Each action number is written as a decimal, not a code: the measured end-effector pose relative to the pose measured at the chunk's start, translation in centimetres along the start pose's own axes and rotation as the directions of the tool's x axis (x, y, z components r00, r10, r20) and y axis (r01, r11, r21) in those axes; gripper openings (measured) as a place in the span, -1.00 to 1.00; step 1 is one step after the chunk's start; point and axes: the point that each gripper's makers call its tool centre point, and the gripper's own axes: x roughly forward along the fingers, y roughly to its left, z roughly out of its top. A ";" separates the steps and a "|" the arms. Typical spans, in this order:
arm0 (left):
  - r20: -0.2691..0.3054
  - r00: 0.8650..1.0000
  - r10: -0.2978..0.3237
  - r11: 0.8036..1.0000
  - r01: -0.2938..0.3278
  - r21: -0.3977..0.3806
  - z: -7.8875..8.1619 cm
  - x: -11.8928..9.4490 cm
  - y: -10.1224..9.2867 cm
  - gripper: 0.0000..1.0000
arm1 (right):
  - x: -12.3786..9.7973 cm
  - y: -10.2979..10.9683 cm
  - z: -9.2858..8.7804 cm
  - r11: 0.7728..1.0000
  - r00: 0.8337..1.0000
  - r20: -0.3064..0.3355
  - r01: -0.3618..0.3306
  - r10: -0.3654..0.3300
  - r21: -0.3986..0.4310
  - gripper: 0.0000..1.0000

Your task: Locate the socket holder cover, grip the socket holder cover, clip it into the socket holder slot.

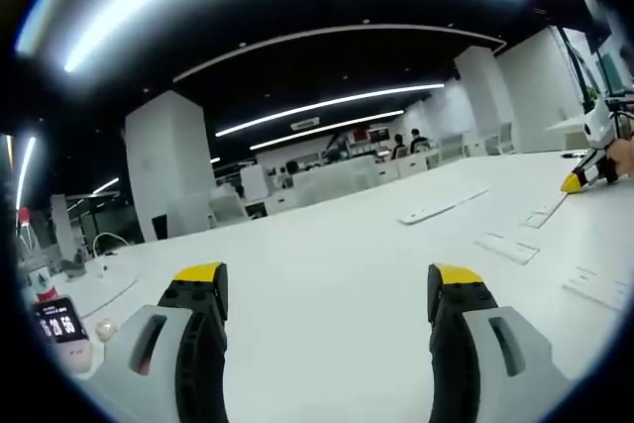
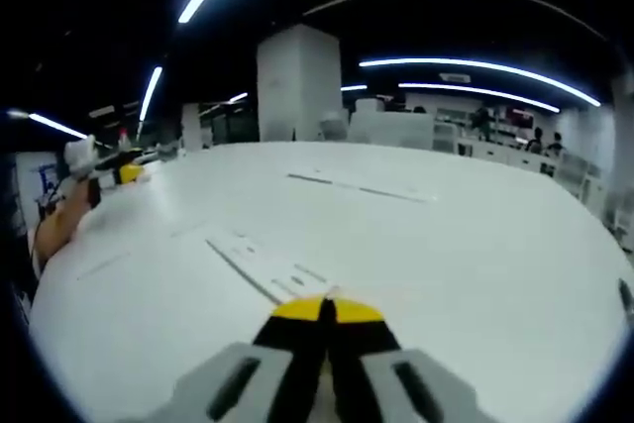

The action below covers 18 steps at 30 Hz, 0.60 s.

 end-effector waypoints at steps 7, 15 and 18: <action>-0.001 1.000 -0.001 1.000 0.001 0.001 0.0 0.0 0.0 0.63 | 0.1 0.0 0.1 1.000 1.000 0.001 -0.002 0.002 -0.003 -0.91; 0.001 1.000 -0.001 1.000 0.001 0.000 0.0 0.0 -0.1 0.63 | 0.2 0.0 0.1 1.000 1.000 -0.001 -0.002 0.002 -0.028 -0.91; -0.002 1.000 0.001 1.000 -0.001 0.002 0.1 0.3 0.3 0.63 | 0.3 0.1 0.2 0.999 1.000 -0.002 -0.001 0.001 -0.042 -0.91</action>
